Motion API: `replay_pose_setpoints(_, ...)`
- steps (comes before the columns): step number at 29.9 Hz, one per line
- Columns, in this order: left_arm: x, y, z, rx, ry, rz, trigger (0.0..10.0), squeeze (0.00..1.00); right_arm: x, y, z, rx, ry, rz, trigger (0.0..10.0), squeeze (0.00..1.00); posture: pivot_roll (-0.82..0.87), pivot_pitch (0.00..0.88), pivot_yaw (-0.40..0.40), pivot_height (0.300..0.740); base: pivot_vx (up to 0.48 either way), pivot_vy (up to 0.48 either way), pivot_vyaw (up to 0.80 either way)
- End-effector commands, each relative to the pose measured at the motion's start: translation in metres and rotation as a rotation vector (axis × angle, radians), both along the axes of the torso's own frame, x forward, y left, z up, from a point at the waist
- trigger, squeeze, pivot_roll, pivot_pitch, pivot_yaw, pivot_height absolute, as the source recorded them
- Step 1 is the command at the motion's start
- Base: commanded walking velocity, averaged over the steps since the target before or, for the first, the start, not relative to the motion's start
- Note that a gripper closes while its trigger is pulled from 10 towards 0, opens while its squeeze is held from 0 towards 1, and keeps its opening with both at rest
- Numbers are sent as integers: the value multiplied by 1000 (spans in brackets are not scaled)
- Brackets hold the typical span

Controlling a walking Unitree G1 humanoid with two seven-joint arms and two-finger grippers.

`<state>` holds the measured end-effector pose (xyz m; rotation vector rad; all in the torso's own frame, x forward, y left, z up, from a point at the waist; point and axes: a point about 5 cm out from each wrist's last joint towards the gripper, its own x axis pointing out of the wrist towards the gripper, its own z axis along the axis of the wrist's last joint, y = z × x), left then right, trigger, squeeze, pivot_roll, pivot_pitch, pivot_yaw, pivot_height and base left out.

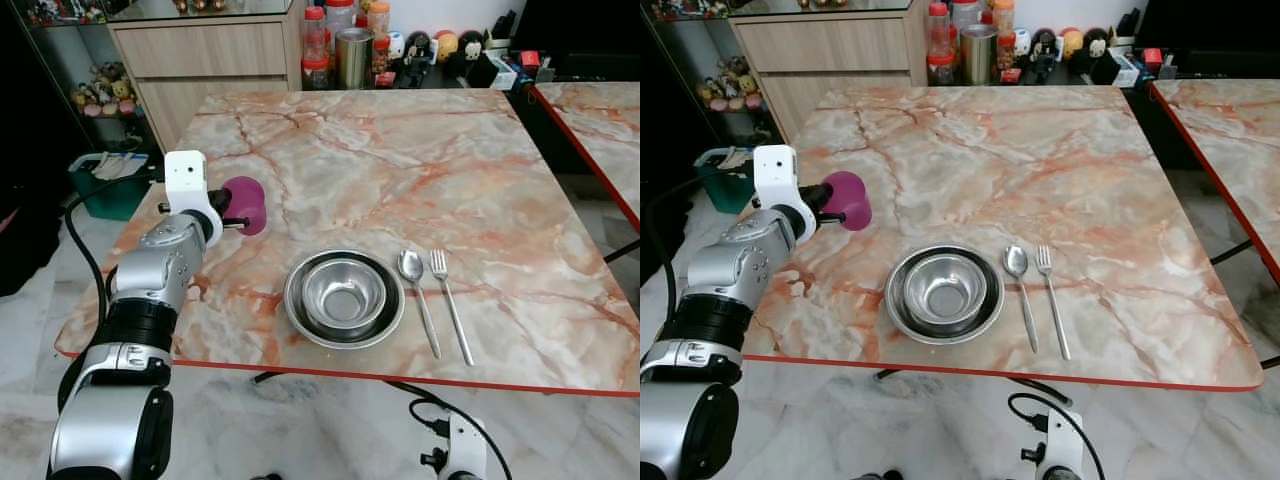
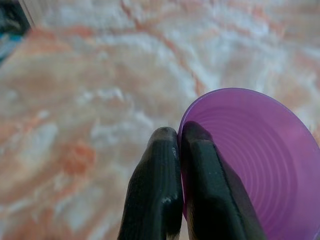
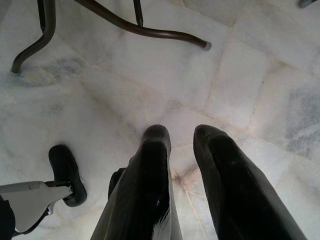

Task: Setting the table

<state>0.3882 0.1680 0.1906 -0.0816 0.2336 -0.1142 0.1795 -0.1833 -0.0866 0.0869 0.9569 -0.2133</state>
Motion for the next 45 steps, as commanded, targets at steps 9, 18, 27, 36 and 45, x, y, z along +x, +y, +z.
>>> replay_pose_setpoints(9, 5, 1, -3, 73, 49, 40, 10000, 0, -4, 2, -2, 7, 12, -2, 10000, 0, 45, 103, 48, 740, 0, 0, 0)
replay_pose_setpoints(18, 9, -1, -6, 81, 71, 53, 10000, 0, -5, 2, -3, 7, 16, -3, 10000, 0, 45, 110, 48, 740, 0, 0, 0)
replay_pose_setpoints(27, 10, -4, 0, 38, 85, 28, 10000, 0, -5, 2, -3, 8, 16, -5, 10000, 0, 48, 125, 49, 740, 0, 0, 0)
replay_pose_setpoints(36, 8, -1, 12, 6, 85, -14, 10000, 0, -5, 2, -2, 10, 16, -4, 10000, 0, 53, 128, 49, 740, 0, 0, 0)
replay_pose_setpoints(45, 5, -2, 6, 12, 113, -38, 10000, 0, -3, 2, -2, 10, 14, -3, 10000, 0, 52, 134, 49, 740, 0, 0, 0)
